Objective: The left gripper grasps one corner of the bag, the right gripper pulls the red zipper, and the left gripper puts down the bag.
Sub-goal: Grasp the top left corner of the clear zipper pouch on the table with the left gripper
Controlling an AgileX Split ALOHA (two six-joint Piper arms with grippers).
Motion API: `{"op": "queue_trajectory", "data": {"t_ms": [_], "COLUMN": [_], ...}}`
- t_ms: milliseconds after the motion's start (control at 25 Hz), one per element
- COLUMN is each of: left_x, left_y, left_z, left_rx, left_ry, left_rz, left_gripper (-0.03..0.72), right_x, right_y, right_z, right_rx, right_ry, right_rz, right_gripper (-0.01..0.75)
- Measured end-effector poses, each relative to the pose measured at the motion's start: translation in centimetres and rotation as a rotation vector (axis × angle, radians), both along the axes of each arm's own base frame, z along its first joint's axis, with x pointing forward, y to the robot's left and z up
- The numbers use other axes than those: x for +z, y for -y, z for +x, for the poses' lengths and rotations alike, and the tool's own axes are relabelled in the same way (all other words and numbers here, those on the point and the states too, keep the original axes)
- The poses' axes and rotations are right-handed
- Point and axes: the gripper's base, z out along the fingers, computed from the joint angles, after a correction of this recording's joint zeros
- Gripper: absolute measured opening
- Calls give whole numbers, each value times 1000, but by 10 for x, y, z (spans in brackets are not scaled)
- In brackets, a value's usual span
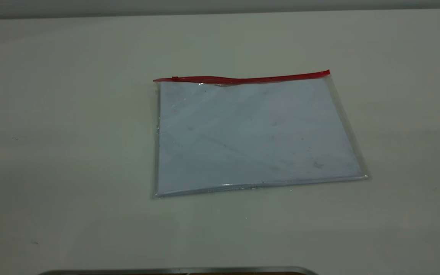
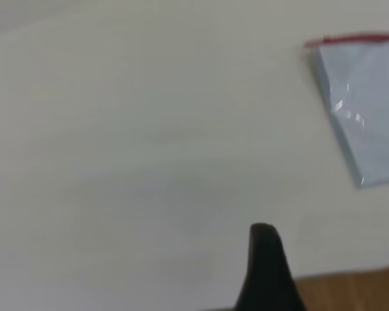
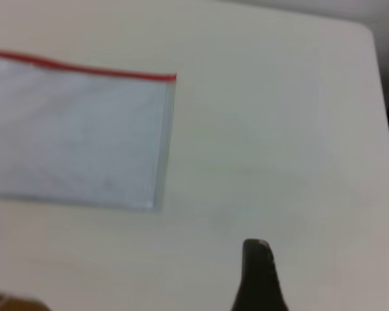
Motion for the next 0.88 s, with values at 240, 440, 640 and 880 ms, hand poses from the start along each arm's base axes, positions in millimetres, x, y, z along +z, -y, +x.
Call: {"op": "queue_trajectory", "data": {"t_ms": [240, 440, 640, 880], "left_x": [27, 17, -17, -57], "left_y": [3, 10, 15, 23], "left_z": [73, 148, 221, 294], "left_rx": [26, 25, 9, -68], "left_ry": [-69, -175, -296, -375], "left_rz": [-68, -158, -197, -228], "left_gripper": [582, 582, 582, 582], "right_x": [30, 38, 36, 27], "right_y": [-1, -2, -3, -5], "right_z": [24, 60, 96, 134], "right_rx": [-14, -19, -26, -47], "right_ry": [-40, -149, -201, -250], "right_rz": [21, 19, 20, 49], "right_gripper": [584, 584, 584, 584]}}
